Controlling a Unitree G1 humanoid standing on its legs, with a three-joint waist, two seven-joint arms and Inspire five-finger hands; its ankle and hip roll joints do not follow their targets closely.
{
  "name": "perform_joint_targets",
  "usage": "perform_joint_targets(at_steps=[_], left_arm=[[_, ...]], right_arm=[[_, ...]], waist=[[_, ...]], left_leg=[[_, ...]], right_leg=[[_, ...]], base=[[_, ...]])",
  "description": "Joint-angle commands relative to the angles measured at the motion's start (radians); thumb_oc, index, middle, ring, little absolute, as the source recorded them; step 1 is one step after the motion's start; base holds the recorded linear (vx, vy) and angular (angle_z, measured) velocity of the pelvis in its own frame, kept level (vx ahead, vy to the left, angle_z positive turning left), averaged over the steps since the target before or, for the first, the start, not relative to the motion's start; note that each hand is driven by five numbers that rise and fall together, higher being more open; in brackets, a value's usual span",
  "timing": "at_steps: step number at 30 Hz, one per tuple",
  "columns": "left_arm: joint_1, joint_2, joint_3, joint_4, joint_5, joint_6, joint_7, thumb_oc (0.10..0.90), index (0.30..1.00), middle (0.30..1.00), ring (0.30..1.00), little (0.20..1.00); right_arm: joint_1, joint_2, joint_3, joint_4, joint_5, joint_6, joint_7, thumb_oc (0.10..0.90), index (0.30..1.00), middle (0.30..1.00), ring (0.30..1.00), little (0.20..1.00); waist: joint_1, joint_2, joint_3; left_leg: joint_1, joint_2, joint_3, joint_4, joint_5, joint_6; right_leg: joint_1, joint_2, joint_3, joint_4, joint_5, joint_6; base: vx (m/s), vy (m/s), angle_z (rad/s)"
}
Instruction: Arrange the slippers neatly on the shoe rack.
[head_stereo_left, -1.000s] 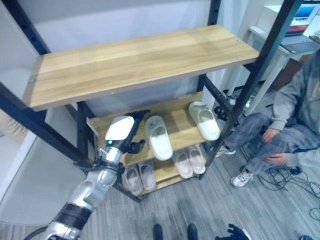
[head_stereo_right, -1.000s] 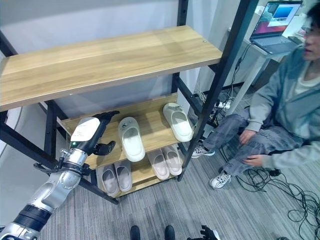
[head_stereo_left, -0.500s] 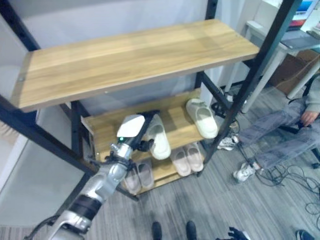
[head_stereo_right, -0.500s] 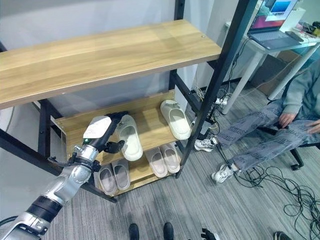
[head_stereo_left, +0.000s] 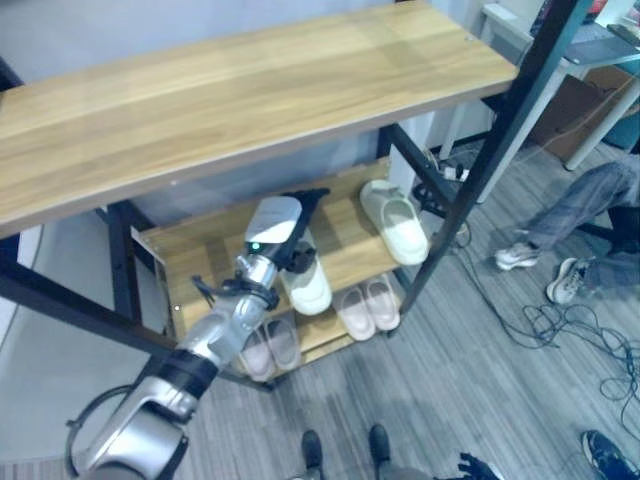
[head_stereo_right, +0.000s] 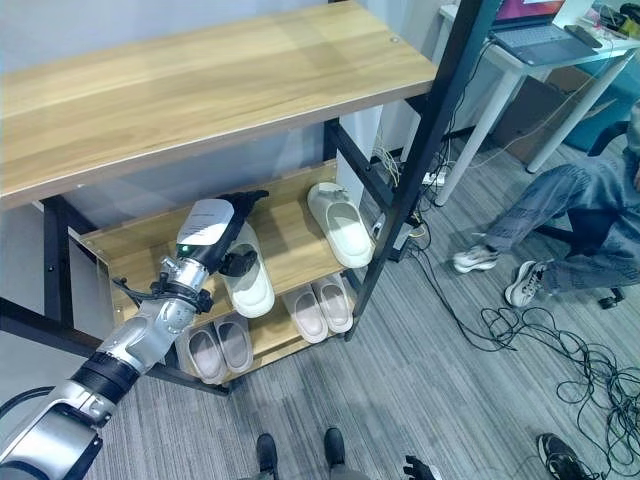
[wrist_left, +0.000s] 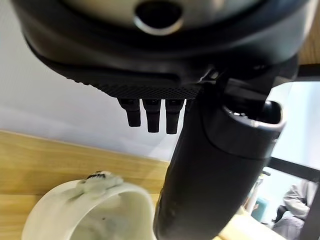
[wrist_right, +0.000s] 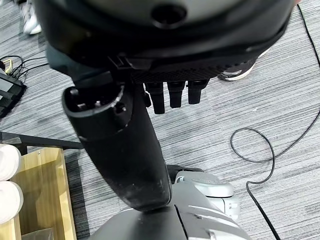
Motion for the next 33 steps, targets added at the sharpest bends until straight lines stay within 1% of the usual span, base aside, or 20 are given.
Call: perform_joint_targets(at_steps=[1,5,6,7,12,13,15,17,18,20,22,23,25,26,29,31,32,33], left_arm=[[-0.215,0.035,0.039,0.047,0.041,0.024,0.076,0.8,0.9,0.9,0.9,0.9],[-0.195,0.041,0.054,0.045,0.044,0.029,0.082,0.8,0.9,0.9,0.9,0.9],[-0.188,0.038,0.058,0.046,0.042,0.029,0.077,0.656,0.684,0.684,0.684,0.684],[-0.172,0.029,0.066,0.042,0.031,0.023,0.066,0.4,0.3,0.3,0.3,0.3],[-0.205,0.01,0.064,-0.002,0.017,0.006,0.099,0.4,0.3,0.3,0.3,0.3],[-0.233,-0.017,0.048,-0.03,0.014,-0.009,0.114,0.4,0.3,0.3,0.3,0.3],[-0.246,-0.026,0.041,-0.032,0.013,-0.013,0.118,0.4,0.3,0.3,0.3,0.3],[-0.279,-0.051,0.022,-0.039,0.009,-0.021,0.128,0.4,0.3,0.3,0.3,0.3],[-0.321,-0.076,-0.001,-0.031,0.01,-0.022,0.136,0.4,0.3,0.3,0.3,0.3],[-0.346,-0.086,-0.015,-0.022,0.01,-0.023,0.139,0.4,0.3,0.3,0.3,0.3],[-0.405,-0.099,-0.042,0.003,0.013,-0.018,0.143,0.4,0.3,0.3,0.3,0.3],[-0.407,-0.1,-0.044,0.005,0.012,-0.018,0.144,0.4,0.3,0.3,0.3,0.3],[-0.47,-0.102,-0.066,0.027,0.016,-0.012,0.16,0.4,0.3,0.3,0.3,0.3],[-0.472,-0.103,-0.067,0.03,0.016,-0.013,0.161,0.4,0.3,0.3,0.3,0.3],[-0.545,-0.095,-0.101,0.065,0.033,0.0,0.18,0.4,0.3,0.3,0.3,0.3],[-0.548,-0.096,-0.102,0.068,0.033,-0.001,0.181,0.4,0.3,0.3,0.3,0.3],[-0.625,-0.062,-0.154,0.132,0.064,0.023,0.181,0.4,0.3,0.3,0.3,0.3],[-0.656,-0.044,-0.171,0.16,0.075,0.033,0.181,0.4,0.3,0.3,0.3,0.3]], right_arm=[[-0.001,-0.054,0.022,-0.06,0.002,-0.022,-0.026,0.8,0.9,0.9,0.9,0.9],[0.003,-0.054,0.016,-0.07,0.009,-0.032,-0.032,0.8,0.9,0.9,0.9,0.9],[0.005,-0.056,0.014,-0.072,0.008,-0.032,-0.033,0.8,0.9,0.9,0.9,0.9],[0.007,-0.056,0.013,-0.075,0.004,-0.03,-0.031,0.8,0.9,0.9,0.9,0.9],[0.001,-0.06,0.023,-0.094,0.012,-0.036,-0.028,0.8,0.9,0.9,0.9,0.9],[-0.006,-0.064,0.031,-0.102,0.018,-0.04,-0.03,0.8,0.9,0.9,0.9,0.9],[-0.006,-0.066,0.033,-0.104,0.02,-0.042,-0.03,0.8,0.9,0.9,0.9,0.9],[-0.006,-0.071,0.037,-0.107,0.025,-0.045,-0.033,0.8,0.9,0.9,0.9,0.9],[-0.01,-0.077,0.041,-0.11,0.027,-0.048,-0.036,0.8,0.9,0.9,0.9,0.9],[-0.014,-0.081,0.042,-0.109,0.027,-0.049,-0.038,0.8,0.9,0.9,0.9,0.9],[-0.021,-0.091,0.042,-0.112,0.031,-0.052,-0.044,0.8,0.9,0.9,0.9,0.9],[-0.022,-0.091,0.041,-0.112,0.031,-0.052,-0.044,0.8,0.9,0.9,0.9,0.9],[-0.03,-0.105,0.043,-0.113,0.034,-0.056,-0.052,0.8,0.9,0.9,0.9,0.9],[-0.031,-0.105,0.043,-0.113,0.034,-0.056,-0.052,0.8,0.9,0.9,0.9,0.9],[-0.037,-0.126,0.044,-0.117,0.041,-0.064,-0.057,0.8,0.9,0.9,0.9,0.9],[-0.038,-0.126,0.043,-0.117,0.041,-0.064,-0.057,0.8,0.9,0.9,0.9,0.9],[-0.052,-0.137,0.039,-0.122,0.052,-0.075,-0.063,0.8,0.9,0.9,0.9,0.9],[-0.055,-0.138,0.04,-0.124,0.054,-0.077,-0.062,0.8,0.9,0.9,0.9,0.9]], waist=[[0.005,-0.015,0.016],[0.008,-0.019,0.026],[0.008,-0.019,0.027],[0.009,-0.02,0.03],[0.006,-0.022,0.054],[0.0,-0.023,0.068],[-0.001,-0.022,0.072],[-0.005,-0.019,0.081],[-0.012,-0.017,0.09],[-0.013,-0.016,0.094],[-0.024,-0.012,0.101],[-0.023,-0.012,0.101],[-0.034,-0.008,0.107],[-0.033,-0.008,0.107],[-0.044,-0.006,0.116],[-0.043,-0.006,0.115],[-0.052,-0.005,0.124],[-0.054,-0.006,0.124]], left_leg=[[-0.001,0.006,-0.072,-0.006,-0.084,-0.047],[-0.007,0.007,-0.072,-0.006,-0.085,-0.046],[-0.008,0.007,-0.071,-0.006,-0.086,-0.045],[-0.009,0.006,-0.071,-0.006,-0.087,-0.045],[-0.028,0.005,-0.074,-0.006,-0.081,-0.044],[-0.039,0.006,-0.075,-0.006,-0.077,-0.044],[-0.043,0.006,-0.073,-0.006,-0.076,-0.044],[-0.051,0.006,-0.07,-0.006,-0.074,-0.044],[-0.061,0.007,-0.068,-0.006,-0.071,-0.044],[-0.066,0.007,-0.065,-0.006,-0.07,-0.044],[-0.076,0.009,-0.06,-0.006,-0.068,-0.045],[-0.077,0.009,-0.06,-0.006,-0.068,-0.045],[-0.09,0.011,-0.054,-0.006,-0.064,-0.048],[-0.091,0.011,-0.053,-0.006,-0.064,-0.048],[-0.109,0.016,-0.048,-0.006,-0.06,-0.051],[-0.111,0.016,-0.048,-0.006,-0.06,-0.051],[-0.132,0.018,-0.043,-0.006,-0.054,-0.055],[-0.138,0.02,-0.043,-0.006,-0.053,-0.056]], right_leg=[[-0.015,-0.087,-0.072,0.028,-0.017,0.106],[-0.023,-0.087,-0.073,0.032,-0.018,0.105],[-0.024,-0.088,-0.073,0.031,-0.018,0.105],[-0.026,-0.088,-0.074,0.031,-0.018,0.104],[-0.049,-0.088,-0.073,0.036,-0.016,0.103],[-0.06,-0.09,-0.069,0.038,-0.012,0.103],[-0.064,-0.09,-0.068,0.039,-0.012,0.103],[-0.077,-0.091,-0.064,0.041,-0.009,0.102],[-0.089,-0.093,-0.059,0.042,-0.005,0.103],[-0.095,-0.093,-0.057,0.043,-0.004,0.103],[-0.109,-0.095,-0.05,0.042,0.0,0.104],[-0.111,-0.095,-0.05,0.043,0.0,0.104],[-0.126,-0.094,-0.045,0.039,0.006,0.106],[-0.127,-0.094,-0.045,0.039,0.007,0.105],[-0.146,-0.094,-0.041,0.037,0.011,0.107],[-0.148,-0.094,-0.041,0.037,0.011,0.107],[-0.17,-0.094,-0.037,0.032,0.021,0.11],[-0.173,-0.093,-0.037,0.028,0.023,0.111]], base=[[-0.01,0.018,-0.08],[0.0,0.006,-0.03],[0.0,0.0,0.0],[0.0,0.0,0.0],[0.0,0.0,0.0],[0.0,0.0,0.0],[-0.01,0.003,-0.02],[-0.01,-0.005,-0.02],[0.0,0.0,0.0],[0.0,0.0,0.0],[0.0,-0.009,-0.06],[0.0,-0.015,-0.12],[0.0,-0.008,-0.14],[0.01,-0.01,-0.12],[0.01,-0.012,-0.09],[0.01,-0.013,-0.11],[0.03,-0.029,-0.06],[0.05,-0.034,0.03]])
